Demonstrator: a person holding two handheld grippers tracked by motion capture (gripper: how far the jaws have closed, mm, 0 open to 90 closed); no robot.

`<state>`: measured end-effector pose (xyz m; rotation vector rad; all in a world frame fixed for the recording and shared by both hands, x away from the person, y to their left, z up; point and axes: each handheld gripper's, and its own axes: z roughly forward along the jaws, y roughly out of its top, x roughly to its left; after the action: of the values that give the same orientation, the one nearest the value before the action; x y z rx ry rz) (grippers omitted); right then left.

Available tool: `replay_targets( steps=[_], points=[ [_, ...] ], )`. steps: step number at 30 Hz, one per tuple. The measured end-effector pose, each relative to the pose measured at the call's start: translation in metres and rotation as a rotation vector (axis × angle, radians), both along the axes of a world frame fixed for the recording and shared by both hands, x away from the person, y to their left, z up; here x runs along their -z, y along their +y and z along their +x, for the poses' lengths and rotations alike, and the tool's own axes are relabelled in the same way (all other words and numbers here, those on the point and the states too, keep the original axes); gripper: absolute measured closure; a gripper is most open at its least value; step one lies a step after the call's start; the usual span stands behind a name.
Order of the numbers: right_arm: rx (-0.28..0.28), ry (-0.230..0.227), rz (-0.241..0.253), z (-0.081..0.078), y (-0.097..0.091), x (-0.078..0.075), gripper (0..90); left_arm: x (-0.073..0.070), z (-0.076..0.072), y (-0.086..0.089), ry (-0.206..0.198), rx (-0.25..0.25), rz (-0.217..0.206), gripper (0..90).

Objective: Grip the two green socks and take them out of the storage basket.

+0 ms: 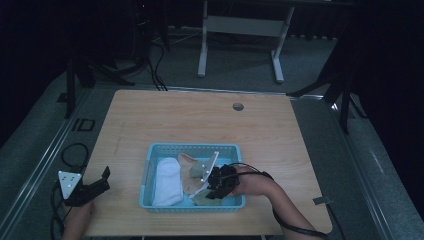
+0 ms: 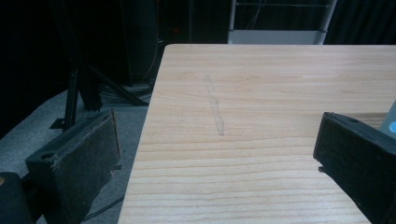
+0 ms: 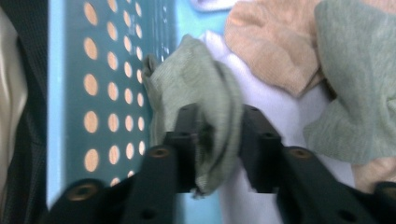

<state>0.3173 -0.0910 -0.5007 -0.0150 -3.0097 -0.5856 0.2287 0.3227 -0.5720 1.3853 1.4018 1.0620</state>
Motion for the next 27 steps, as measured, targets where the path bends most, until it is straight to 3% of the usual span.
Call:
replay_targets(
  steps=[4, 15, 27],
  points=[
    [-0.006, -0.013, 0.016, -0.002, -0.002, -0.006, 78.9, 0.000, 0.000, 0.000, 0.000, 0.000, 0.002, 0.7],
    [0.010, -0.051, 0.047, -0.003, -0.004, -0.029, 78.8, 0.000, 0.000, 0.000, 0.006, -0.003, 0.007, 0.7],
    [-0.003, -0.093, 0.115, -0.005, -0.006, -0.069, 79.0, 0.000, 0.000, 0.000, 0.004, -0.003, 0.008, 0.7]
  ],
)
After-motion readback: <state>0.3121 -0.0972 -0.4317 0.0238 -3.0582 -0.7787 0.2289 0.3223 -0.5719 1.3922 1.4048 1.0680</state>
